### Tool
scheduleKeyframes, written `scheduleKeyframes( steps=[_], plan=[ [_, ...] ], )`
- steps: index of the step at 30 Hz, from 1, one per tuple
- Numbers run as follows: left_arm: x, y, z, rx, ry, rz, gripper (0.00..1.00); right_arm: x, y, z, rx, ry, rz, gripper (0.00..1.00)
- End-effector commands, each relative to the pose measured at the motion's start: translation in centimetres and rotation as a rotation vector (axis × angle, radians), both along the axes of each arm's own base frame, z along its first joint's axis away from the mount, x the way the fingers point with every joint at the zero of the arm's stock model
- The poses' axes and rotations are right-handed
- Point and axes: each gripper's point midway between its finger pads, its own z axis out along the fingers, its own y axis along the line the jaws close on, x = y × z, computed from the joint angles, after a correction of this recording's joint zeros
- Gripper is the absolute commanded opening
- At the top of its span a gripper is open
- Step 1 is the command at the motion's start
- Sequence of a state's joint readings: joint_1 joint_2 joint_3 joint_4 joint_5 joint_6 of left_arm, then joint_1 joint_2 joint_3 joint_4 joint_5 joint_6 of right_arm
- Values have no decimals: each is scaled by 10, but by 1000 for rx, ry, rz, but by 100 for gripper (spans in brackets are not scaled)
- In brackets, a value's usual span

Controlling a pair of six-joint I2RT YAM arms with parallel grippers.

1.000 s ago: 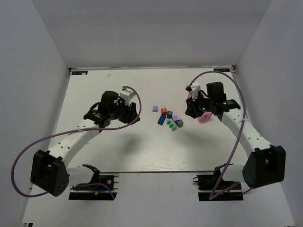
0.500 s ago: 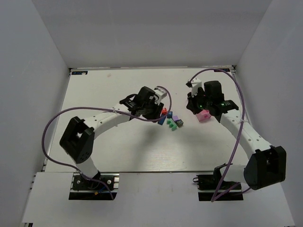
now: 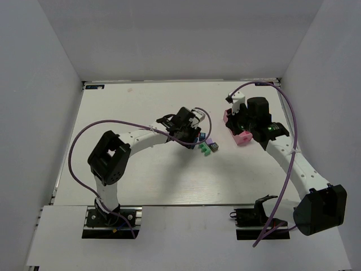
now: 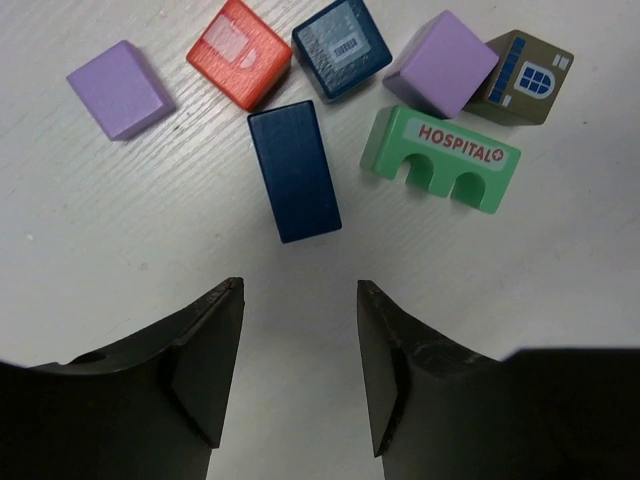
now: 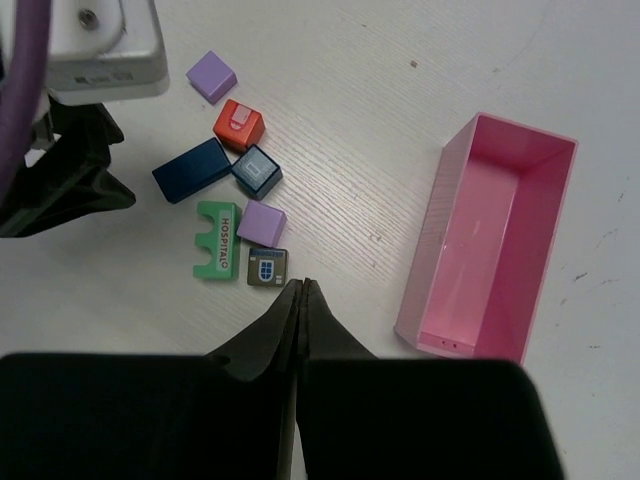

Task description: Build the wood block tower

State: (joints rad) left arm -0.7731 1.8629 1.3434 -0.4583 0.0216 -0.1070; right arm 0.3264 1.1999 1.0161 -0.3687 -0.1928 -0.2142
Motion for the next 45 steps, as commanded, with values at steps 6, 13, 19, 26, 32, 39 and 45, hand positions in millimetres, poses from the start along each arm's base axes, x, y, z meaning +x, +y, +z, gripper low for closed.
scheduleKeyframes(
  steps=[6, 13, 19, 26, 32, 39, 45],
  plan=[
    [14, -26, 4, -5, -70, 34, 63, 4, -6, 16, 16, -63, -30, 13],
    [22, -27, -6, 39, -86, 66, 63, 2, -5, 17, 20, -66, -24, 14],
    [26, -27, -14, 64, -84, 76, 63, 1, -6, 20, 21, -76, -24, 14],
    [29, -30, -24, 77, -74, 75, 63, -1, -5, 23, 27, -84, -19, 14],
    [31, -33, -27, 78, -73, 75, 63, -1, -5, 22, 25, -81, -14, 14],
    [33, -34, -35, 96, -58, 74, 59, -1, -5, 23, 26, -85, -16, 14],
    [32, -29, -37, 123, -58, 63, 42, -1, -5, 22, 26, -82, -16, 14]
  ],
)
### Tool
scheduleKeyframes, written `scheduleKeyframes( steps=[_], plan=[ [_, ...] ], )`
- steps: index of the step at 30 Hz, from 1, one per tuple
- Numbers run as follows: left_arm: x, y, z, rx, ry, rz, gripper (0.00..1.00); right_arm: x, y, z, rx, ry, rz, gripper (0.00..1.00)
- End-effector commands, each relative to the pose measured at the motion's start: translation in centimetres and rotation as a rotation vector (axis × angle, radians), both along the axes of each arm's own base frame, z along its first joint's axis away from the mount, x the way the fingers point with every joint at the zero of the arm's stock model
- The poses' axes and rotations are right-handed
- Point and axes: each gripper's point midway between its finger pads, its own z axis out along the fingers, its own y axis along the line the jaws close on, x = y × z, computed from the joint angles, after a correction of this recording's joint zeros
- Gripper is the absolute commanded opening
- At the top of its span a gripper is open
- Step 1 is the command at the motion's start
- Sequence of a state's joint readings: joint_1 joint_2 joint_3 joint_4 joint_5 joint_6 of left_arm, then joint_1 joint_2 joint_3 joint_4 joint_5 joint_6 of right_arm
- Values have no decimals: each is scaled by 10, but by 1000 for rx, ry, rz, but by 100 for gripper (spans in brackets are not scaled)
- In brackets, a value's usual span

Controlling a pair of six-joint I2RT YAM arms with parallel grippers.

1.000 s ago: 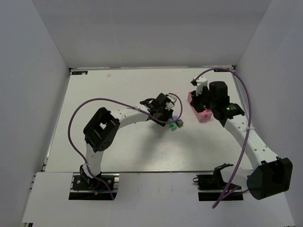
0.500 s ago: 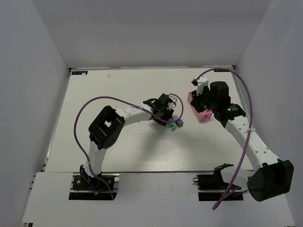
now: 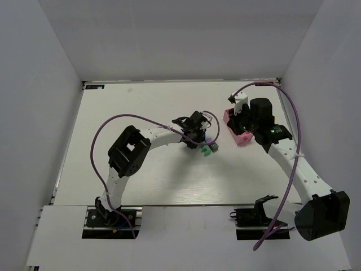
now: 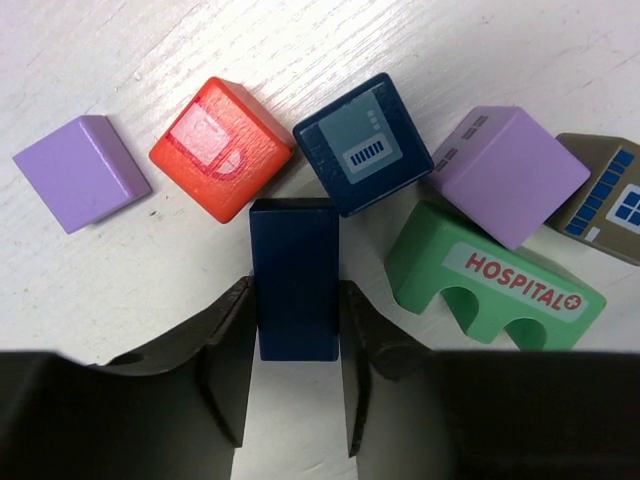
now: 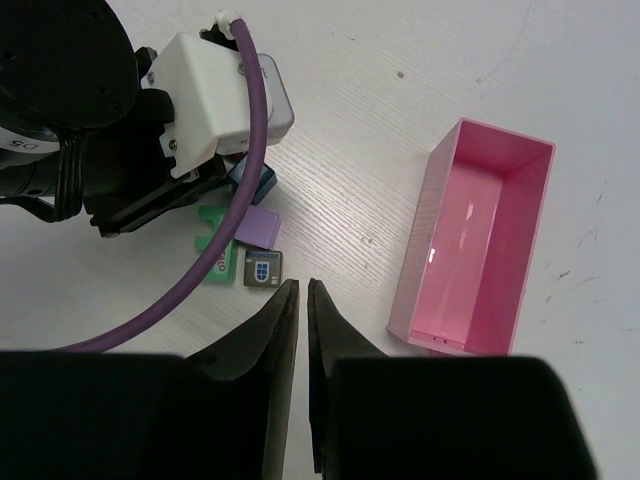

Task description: Build the wood block tower

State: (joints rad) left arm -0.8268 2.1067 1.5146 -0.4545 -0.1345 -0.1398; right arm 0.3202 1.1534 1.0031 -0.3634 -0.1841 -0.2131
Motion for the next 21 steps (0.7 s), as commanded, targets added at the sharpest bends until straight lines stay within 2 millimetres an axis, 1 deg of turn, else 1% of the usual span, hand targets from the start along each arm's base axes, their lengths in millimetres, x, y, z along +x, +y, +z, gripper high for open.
scheduleKeyframes(
  steps=[1, 2, 3, 5, 6, 7, 9, 10, 11, 12, 13, 14, 15, 16, 17, 18, 19, 20, 21],
  plan=[
    [4, -2, 17, -1, -27, 0, 39, 3, 0, 12, 18, -45, -3, 14],
    [6, -1, 22, 3, -42, -5, 34, 3, 0, 13, 19, -47, 1, 14],
    [3, 4, 19, 27, -30, -17, 32, 3, 0, 13, 18, -49, -2, 14],
    [4, 10, 26, 32, -36, -20, 28, 3, -1, 10, 14, -42, -4, 14],
    [0, 15, 28, 38, -38, -28, 25, 3, -2, 11, 17, -46, -5, 14],
    [1, 20, 31, 43, -42, -44, 25, 3, -1, 12, 19, -47, -4, 14],
    [-1, 25, 35, 55, -53, -69, 24, 3, -1, 12, 17, -47, -1, 14],
    [-3, 26, 41, 64, -61, -107, 23, 2, -1, 12, 19, -45, 3, 14],
    [-5, 32, 38, 82, -39, -124, 23, 2, 0, 12, 22, -44, 7, 14],
    [-7, 35, 42, 92, -42, -139, 23, 1, -1, 12, 21, -44, 7, 14],
    [-5, 41, 41, 118, -42, -162, 23, 1, 0, 12, 21, -47, 14, 14],
    [-3, 45, 52, 111, -55, -172, 23, 0, 0, 12, 25, -43, 14, 14],
    [-8, 49, 51, 129, -50, -209, 23, -1, 0, 14, 27, -50, 19, 14],
    [-6, 55, 53, 126, -50, -217, 23, -1, -1, 14, 28, -48, 17, 14],
    [-9, 61, 49, 131, -49, -233, 23, -1, 0, 16, 31, -52, 22, 14],
    [-8, 63, 60, 98, -68, -255, 23, -1, 0, 15, 28, -51, 24, 14],
    [-11, 64, 62, 88, -77, -276, 23, -2, 1, 14, 32, -48, 30, 16],
    [-10, 74, 58, 89, -73, -296, 23, -2, 1, 14, 31, -45, 31, 16],
    [-11, 70, 61, 51, -82, -328, 23, -2, 2, 15, 33, -49, 35, 16]
  ],
)
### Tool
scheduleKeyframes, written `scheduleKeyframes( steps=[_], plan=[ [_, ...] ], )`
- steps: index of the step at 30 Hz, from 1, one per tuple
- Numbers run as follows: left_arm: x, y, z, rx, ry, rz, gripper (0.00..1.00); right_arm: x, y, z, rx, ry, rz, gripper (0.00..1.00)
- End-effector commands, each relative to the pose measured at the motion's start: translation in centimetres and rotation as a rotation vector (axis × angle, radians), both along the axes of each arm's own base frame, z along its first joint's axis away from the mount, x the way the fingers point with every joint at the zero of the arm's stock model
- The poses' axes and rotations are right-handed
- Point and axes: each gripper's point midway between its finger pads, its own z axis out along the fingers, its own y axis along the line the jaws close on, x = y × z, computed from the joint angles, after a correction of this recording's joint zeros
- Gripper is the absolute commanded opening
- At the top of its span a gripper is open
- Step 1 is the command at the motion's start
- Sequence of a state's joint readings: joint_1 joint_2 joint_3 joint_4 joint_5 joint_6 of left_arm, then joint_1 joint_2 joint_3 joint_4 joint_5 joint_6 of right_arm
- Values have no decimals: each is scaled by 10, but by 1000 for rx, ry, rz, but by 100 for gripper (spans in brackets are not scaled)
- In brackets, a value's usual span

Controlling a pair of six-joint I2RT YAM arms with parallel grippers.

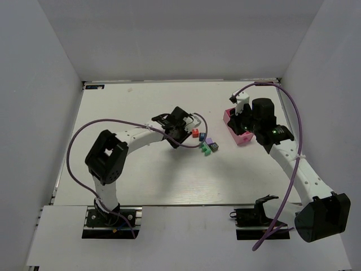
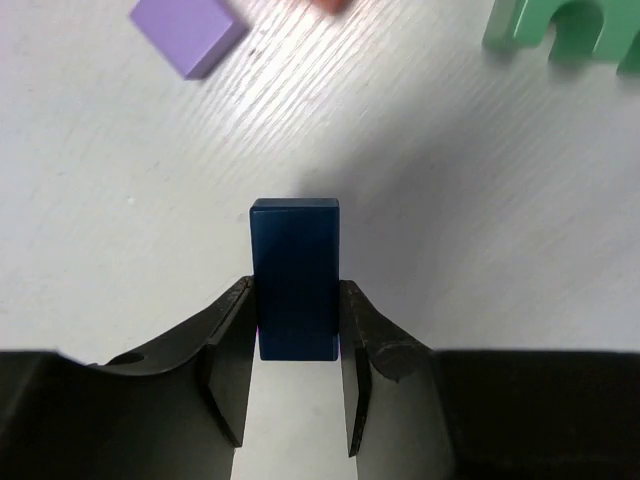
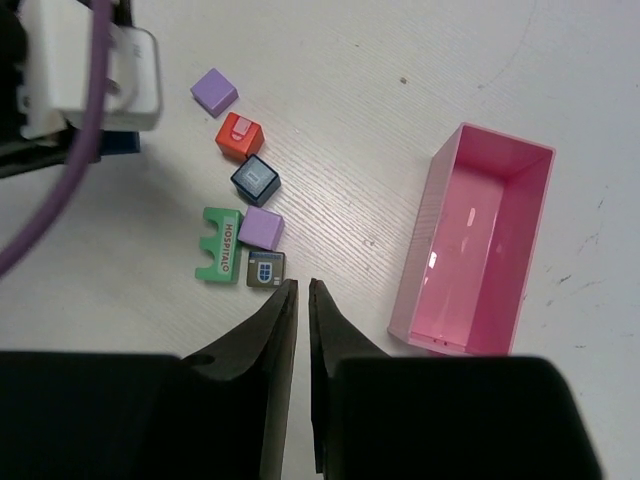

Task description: Build the wood block tower

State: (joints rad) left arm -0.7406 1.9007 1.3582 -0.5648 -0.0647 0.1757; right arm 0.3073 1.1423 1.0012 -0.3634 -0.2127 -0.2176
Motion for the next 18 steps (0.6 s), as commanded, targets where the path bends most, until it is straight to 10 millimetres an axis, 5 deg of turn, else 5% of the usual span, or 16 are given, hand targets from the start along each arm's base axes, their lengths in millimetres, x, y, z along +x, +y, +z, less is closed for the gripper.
scheduleKeyframes(
  steps=[1, 18],
  plan=[
    [2, 0, 36, -110, -64, -134, 23, -1, 2, 12, 21, -42, 20, 16],
    [-1, 3, 23, -133, 26, -545, 16, -4, 2, 13, 29, -45, 37, 17]
  ],
)
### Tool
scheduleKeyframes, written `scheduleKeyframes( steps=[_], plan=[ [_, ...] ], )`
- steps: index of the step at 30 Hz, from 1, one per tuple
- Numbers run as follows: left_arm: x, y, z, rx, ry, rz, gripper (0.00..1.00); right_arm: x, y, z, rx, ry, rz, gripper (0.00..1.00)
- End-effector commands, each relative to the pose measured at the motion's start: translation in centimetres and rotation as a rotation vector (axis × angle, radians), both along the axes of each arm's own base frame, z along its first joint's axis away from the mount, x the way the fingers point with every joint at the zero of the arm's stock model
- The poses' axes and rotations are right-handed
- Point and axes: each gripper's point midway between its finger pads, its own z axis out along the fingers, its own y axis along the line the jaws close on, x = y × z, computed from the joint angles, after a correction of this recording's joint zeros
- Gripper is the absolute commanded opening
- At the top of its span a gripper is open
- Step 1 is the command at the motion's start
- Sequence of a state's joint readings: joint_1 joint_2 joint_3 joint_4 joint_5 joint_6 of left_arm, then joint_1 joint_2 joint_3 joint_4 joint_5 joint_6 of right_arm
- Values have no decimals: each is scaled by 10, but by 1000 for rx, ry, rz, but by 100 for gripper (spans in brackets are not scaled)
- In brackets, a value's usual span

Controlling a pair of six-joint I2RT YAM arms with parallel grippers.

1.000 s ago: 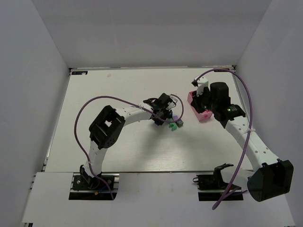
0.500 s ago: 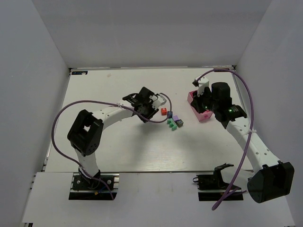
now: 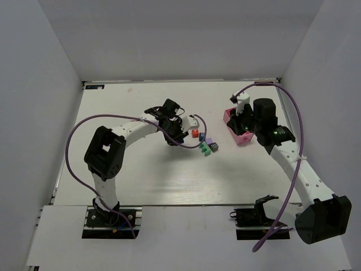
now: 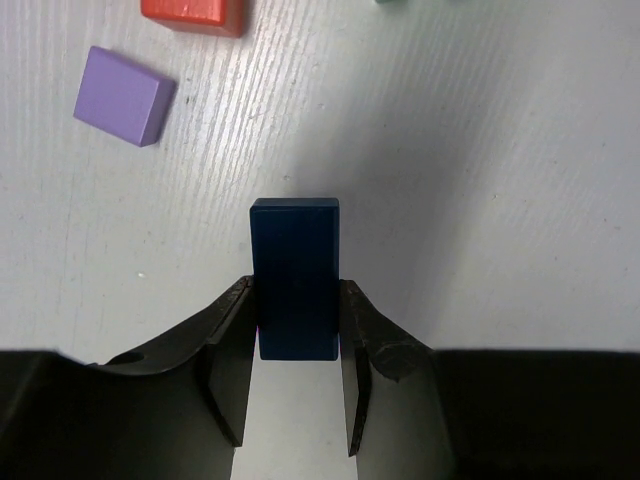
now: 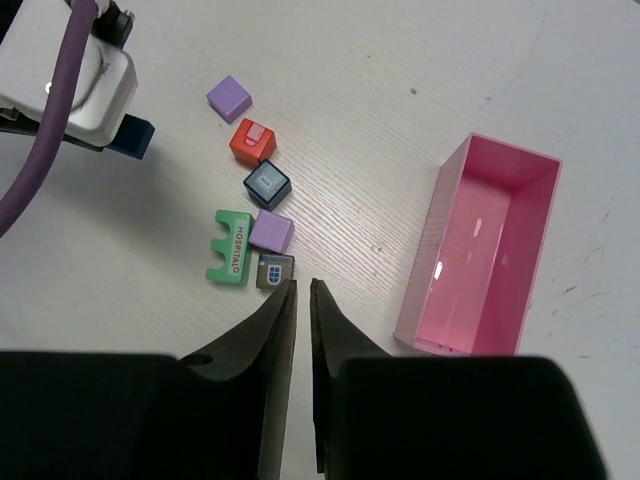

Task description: Build the wood block tower

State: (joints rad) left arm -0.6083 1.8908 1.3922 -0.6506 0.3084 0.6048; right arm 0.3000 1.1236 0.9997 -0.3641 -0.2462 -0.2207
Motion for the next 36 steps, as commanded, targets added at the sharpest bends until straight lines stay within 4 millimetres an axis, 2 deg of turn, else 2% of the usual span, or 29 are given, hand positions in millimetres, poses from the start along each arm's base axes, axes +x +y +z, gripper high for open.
scheduleKeyframes(
  steps=[1, 5, 7, 9, 11, 17, 19, 20, 22, 27, 28, 36],
  plan=[
    [-3, -4, 12, -41, -45, -131, 16, -1, 0, 7, 7, -34, 17, 17],
    [3, -3, 8, -13, -55, -138, 16, -1, 0, 8, 6, -39, 22, 17],
    [4, -1, -4, 16, -36, -144, 16, -1, 0, 8, 6, -39, 20, 17],
    [9, -3, -4, 20, -41, -157, 16, -1, 1, 8, 8, -40, 23, 17],
    [9, -2, -14, 35, -34, -179, 16, -1, 1, 8, 9, -38, 26, 17],
    [16, -6, -16, 46, -56, -225, 16, -1, 0, 7, 4, -37, 25, 18],
    [15, -7, -23, 51, -38, -241, 16, 0, -1, 6, 2, -37, 21, 18],
    [19, -9, -20, 48, -56, -255, 16, 0, 1, 6, 3, -37, 25, 18],
    [18, -8, -30, 65, -31, -264, 16, 1, -1, 6, 0, -38, 20, 18],
    [20, -14, -32, 51, -23, -279, 16, 1, -1, 4, -4, -34, 22, 18],
    [19, -13, -37, 56, -12, -280, 17, 1, 0, 4, -4, -34, 24, 18],
    [21, -13, -37, 60, -24, -294, 26, 3, -1, 1, -14, -29, 23, 18]
  ],
)
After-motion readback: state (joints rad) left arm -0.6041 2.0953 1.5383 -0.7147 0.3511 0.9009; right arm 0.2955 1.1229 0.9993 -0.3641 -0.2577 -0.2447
